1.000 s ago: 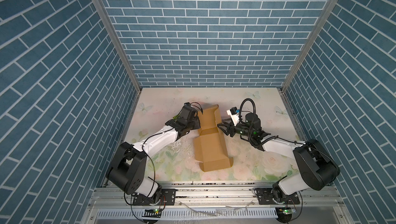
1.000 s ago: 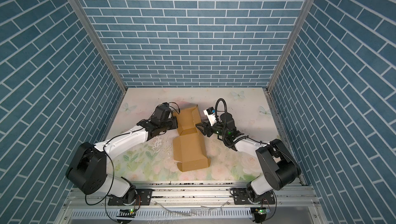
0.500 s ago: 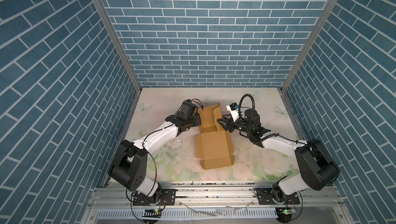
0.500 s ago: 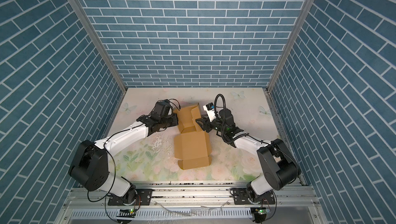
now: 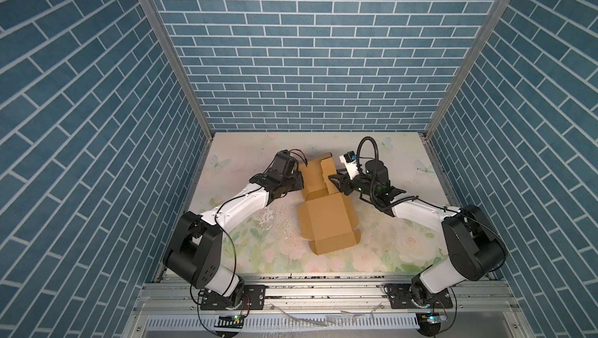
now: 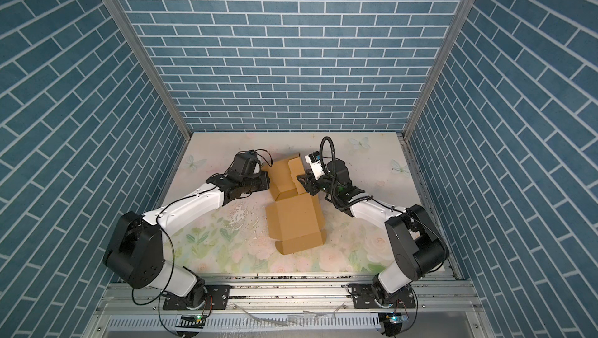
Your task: Fold the paper box
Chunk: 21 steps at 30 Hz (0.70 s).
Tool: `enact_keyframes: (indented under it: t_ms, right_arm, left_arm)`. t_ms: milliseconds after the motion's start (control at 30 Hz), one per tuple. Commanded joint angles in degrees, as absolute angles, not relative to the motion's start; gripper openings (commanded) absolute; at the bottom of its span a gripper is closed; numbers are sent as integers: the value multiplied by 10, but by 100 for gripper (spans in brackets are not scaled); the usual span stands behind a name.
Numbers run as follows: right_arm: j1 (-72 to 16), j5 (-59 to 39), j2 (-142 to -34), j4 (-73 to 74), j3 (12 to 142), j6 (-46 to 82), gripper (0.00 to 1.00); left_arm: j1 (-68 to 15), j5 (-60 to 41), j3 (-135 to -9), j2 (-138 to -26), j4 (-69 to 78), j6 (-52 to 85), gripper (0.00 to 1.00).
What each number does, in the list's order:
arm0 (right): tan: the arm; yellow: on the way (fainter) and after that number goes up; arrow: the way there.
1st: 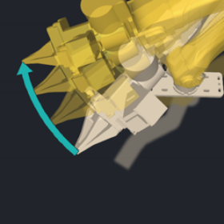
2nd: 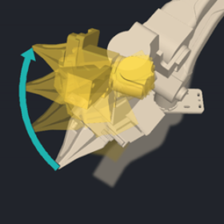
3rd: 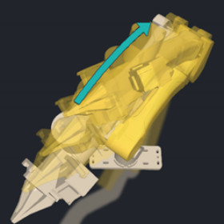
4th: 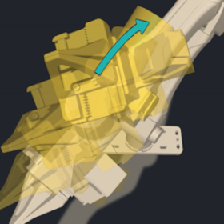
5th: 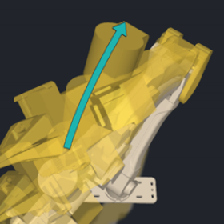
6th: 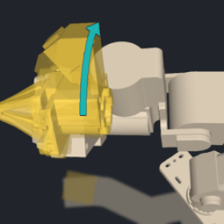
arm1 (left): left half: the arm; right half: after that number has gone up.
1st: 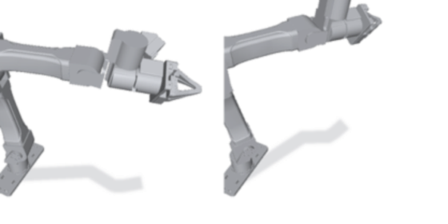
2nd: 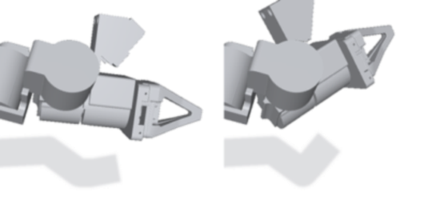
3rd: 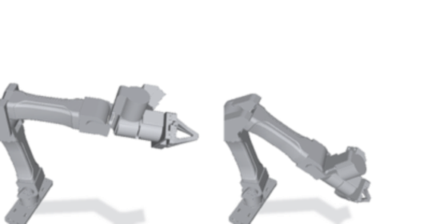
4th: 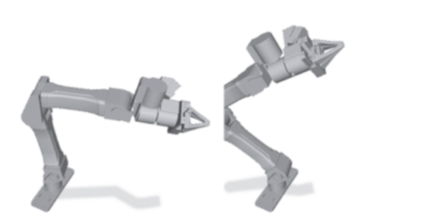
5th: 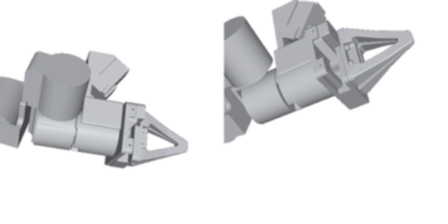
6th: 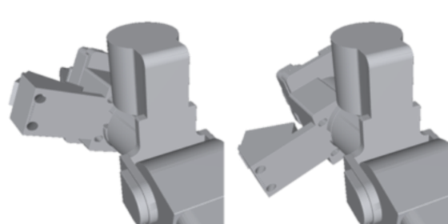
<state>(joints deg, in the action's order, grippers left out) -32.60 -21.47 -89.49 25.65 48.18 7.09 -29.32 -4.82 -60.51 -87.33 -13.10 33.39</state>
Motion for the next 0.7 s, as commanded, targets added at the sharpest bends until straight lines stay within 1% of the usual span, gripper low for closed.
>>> enact_keyframes:
  t_ms: [0,200,433,667]
  right_arm:
    - [-332,-189,-907,244,502,40,49]
    - [-341,-154,-921,238,516,30,46]
    - [-365,-77,-940,205,549,6,41]
    - [-380,20,-954,179,570,-1,28]
  left_arm:
    - [-297,-61,-601,-860,-119,326,12]
    - [-300,-60,-600,-864,-116,324,11]
    - [-304,-57,-601,-871,-116,322,12]
    - [-306,-49,-602,-871,-123,316,12]
